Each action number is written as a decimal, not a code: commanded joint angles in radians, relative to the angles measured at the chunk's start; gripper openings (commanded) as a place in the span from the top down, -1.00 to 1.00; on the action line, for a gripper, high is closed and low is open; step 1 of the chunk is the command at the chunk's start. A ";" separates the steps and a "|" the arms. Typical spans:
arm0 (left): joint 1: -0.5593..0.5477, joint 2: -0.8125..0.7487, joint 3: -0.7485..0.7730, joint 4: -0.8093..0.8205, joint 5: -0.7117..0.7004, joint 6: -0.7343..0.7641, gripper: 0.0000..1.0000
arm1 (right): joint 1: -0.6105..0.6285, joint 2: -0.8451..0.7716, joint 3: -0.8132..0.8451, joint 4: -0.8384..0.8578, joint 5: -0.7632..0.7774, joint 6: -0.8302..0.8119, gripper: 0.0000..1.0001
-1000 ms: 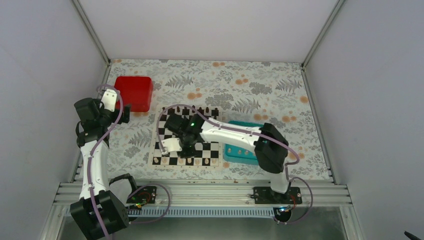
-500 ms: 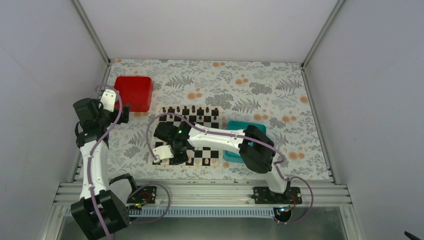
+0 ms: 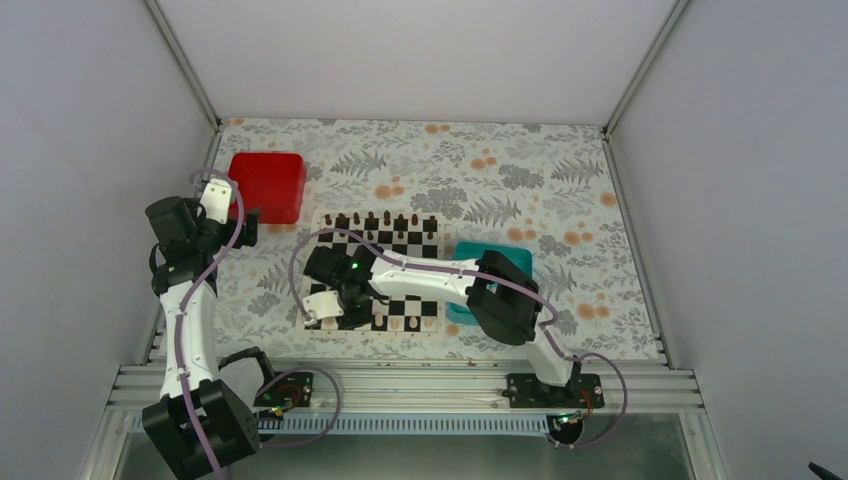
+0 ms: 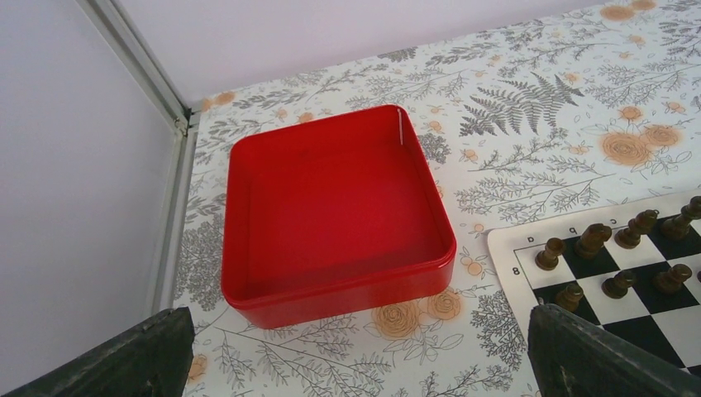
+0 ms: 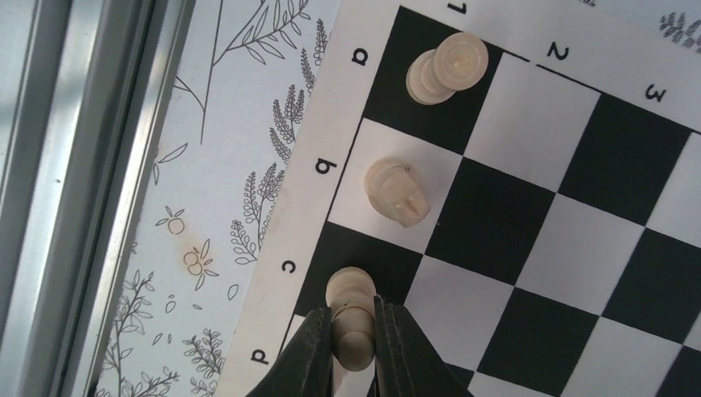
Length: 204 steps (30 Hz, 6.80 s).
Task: Set up the chess pieces on the board
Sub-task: Place the chess piece on the chessboard, then pick up the chess piece from the storage box, then place the chess piece on the chessboard.
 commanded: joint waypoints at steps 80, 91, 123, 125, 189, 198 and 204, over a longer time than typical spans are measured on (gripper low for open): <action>0.027 -0.006 0.000 -0.018 0.061 0.013 -1.00 | -0.673 -0.555 -0.672 0.100 -0.056 -0.073 0.23; 0.030 -0.002 -0.003 -0.017 0.064 0.014 -1.00 | -0.687 -0.490 -0.731 0.155 -0.084 -0.076 0.21; 0.034 -0.002 -0.002 -0.014 0.073 0.014 -1.00 | -0.605 -0.566 -0.423 -0.073 -0.025 -0.056 0.83; 0.034 -0.002 -0.002 -0.015 0.072 0.014 -1.00 | -0.567 -0.533 -0.367 -0.077 -0.009 -0.047 0.81; 0.038 -0.007 -0.008 -0.011 0.081 0.019 -1.00 | -0.019 0.298 0.420 -0.039 -0.036 -0.023 0.78; 0.039 -0.007 -0.008 -0.011 0.080 0.019 -1.00 | -0.016 0.306 0.420 -0.035 -0.032 -0.023 0.78; 0.040 -0.006 -0.008 -0.011 0.080 0.018 -1.00 | -0.016 0.315 0.419 -0.030 -0.027 -0.023 0.78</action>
